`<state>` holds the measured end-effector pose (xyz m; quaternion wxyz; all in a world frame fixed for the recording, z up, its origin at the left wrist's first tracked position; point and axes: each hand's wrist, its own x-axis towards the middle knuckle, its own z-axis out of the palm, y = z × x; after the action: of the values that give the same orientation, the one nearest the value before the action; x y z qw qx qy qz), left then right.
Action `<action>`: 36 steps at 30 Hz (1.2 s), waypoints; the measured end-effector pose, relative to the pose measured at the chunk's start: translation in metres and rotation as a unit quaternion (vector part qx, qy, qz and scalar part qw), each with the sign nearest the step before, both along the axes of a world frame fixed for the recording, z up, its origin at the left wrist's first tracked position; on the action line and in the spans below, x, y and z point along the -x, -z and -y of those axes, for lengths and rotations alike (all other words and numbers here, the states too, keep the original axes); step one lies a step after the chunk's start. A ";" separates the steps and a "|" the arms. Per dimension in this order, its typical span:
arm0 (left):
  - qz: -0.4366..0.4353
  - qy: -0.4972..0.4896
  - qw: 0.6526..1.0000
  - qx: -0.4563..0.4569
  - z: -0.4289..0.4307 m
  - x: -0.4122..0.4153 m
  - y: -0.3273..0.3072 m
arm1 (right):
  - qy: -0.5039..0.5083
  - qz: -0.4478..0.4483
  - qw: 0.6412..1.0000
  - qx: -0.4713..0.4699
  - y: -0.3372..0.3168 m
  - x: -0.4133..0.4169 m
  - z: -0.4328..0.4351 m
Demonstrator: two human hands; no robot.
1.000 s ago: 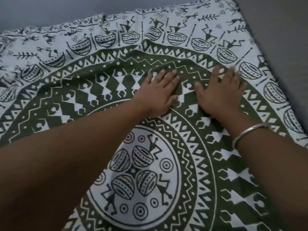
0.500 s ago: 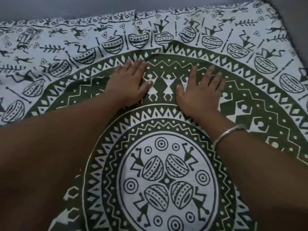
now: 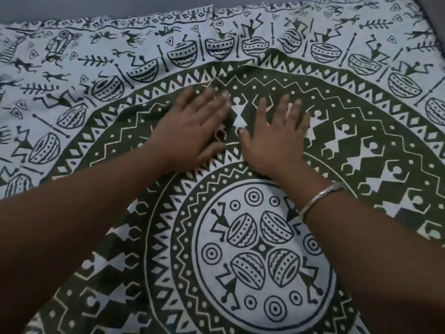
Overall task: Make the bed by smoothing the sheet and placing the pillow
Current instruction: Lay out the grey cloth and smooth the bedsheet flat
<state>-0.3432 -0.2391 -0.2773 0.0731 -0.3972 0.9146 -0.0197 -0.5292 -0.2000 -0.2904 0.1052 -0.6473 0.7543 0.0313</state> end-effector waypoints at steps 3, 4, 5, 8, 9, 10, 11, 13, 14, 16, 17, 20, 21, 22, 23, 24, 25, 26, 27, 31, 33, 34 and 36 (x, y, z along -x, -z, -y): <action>-0.011 -0.039 0.996 -0.079 -0.022 -0.027 0.008 | -0.144 0.018 0.989 0.006 -0.004 -0.035 -0.008; -0.007 -0.099 0.992 -0.083 -0.019 -0.036 0.009 | -0.193 0.024 0.981 0.002 -0.005 -0.042 -0.010; 0.004 -0.147 0.986 -0.076 -0.014 -0.042 0.008 | -0.226 0.029 0.974 -0.003 -0.005 -0.047 -0.012; 0.019 -0.162 0.986 -0.038 -0.011 -0.044 -0.004 | -0.151 0.033 0.988 0.020 -0.004 -0.048 -0.017; 0.011 -0.119 0.992 -0.025 -0.018 -0.043 -0.005 | -0.092 0.028 0.995 0.021 -0.003 -0.050 -0.019; 0.007 -0.069 0.997 -0.025 -0.027 -0.043 -0.003 | -0.047 0.021 0.999 0.013 -0.001 -0.055 -0.021; 0.005 -0.034 0.999 -0.041 -0.037 -0.047 0.001 | -0.027 0.015 1.000 0.002 -0.001 -0.063 -0.023; -0.003 -0.076 0.994 -0.079 -0.045 -0.064 0.007 | -0.054 0.014 0.998 -0.008 0.000 -0.084 -0.024; -0.006 -0.119 0.990 -0.080 -0.041 -0.074 0.009 | -0.091 0.020 0.996 -0.010 -0.001 -0.092 -0.023; 0.019 -0.151 0.985 -0.077 -0.033 -0.084 0.007 | -0.179 0.030 0.983 -0.017 -0.004 -0.099 -0.016; 0.025 -0.152 0.984 -0.085 -0.029 -0.086 0.005 | -0.213 0.034 0.976 -0.023 -0.006 -0.097 -0.011; -0.002 -0.198 0.975 -0.104 -0.014 -0.082 -0.001 | -0.231 0.040 0.971 -0.035 -0.014 -0.092 0.001; -0.021 -0.221 0.971 -0.092 -0.008 -0.080 -0.003 | -0.218 0.033 0.975 -0.029 -0.014 -0.094 0.000; -0.037 -0.232 0.969 -0.071 -0.002 -0.078 -0.007 | -0.205 0.020 0.978 -0.025 -0.013 -0.099 -0.002; -0.051 -0.222 0.973 -0.048 0.003 -0.075 -0.010 | -0.194 0.007 0.981 -0.025 -0.012 -0.105 -0.005; -0.063 -0.190 0.979 -0.038 0.009 -0.072 -0.014 | -0.186 0.002 0.982 -0.031 -0.010 -0.113 -0.005; -0.068 -0.144 0.986 -0.050 0.014 -0.069 -0.018 | -0.180 0.002 0.983 -0.038 -0.009 -0.119 -0.004; -0.067 -0.099 0.990 -0.078 0.017 -0.067 -0.020 | -0.181 0.003 0.982 -0.042 -0.010 -0.123 0.000; -0.057 -0.075 0.989 -0.113 0.020 -0.067 -0.019 | -0.191 0.001 0.981 -0.041 -0.011 -0.124 0.004; 0.017 -0.154 0.977 -0.145 0.040 -0.082 -0.006 | -0.270 -0.002 0.963 -0.029 -0.009 -0.105 0.026; 0.023 -0.210 0.972 -0.101 0.053 -0.084 -0.009 | -0.288 -0.034 0.956 -0.037 -0.011 -0.093 0.043; 0.004 -0.198 0.978 -0.070 0.054 -0.083 -0.012 | -0.267 -0.043 0.962 -0.037 -0.013 -0.088 0.054; -0.045 -0.087 0.995 -0.031 0.048 -0.082 -0.016 | -0.217 -0.050 0.975 -0.025 -0.018 -0.084 0.070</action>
<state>-0.2607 -0.2873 -0.2615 0.0454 -0.4730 0.8792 0.0336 -0.4451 -0.2698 -0.2727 0.0746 -0.7902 0.5993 0.1042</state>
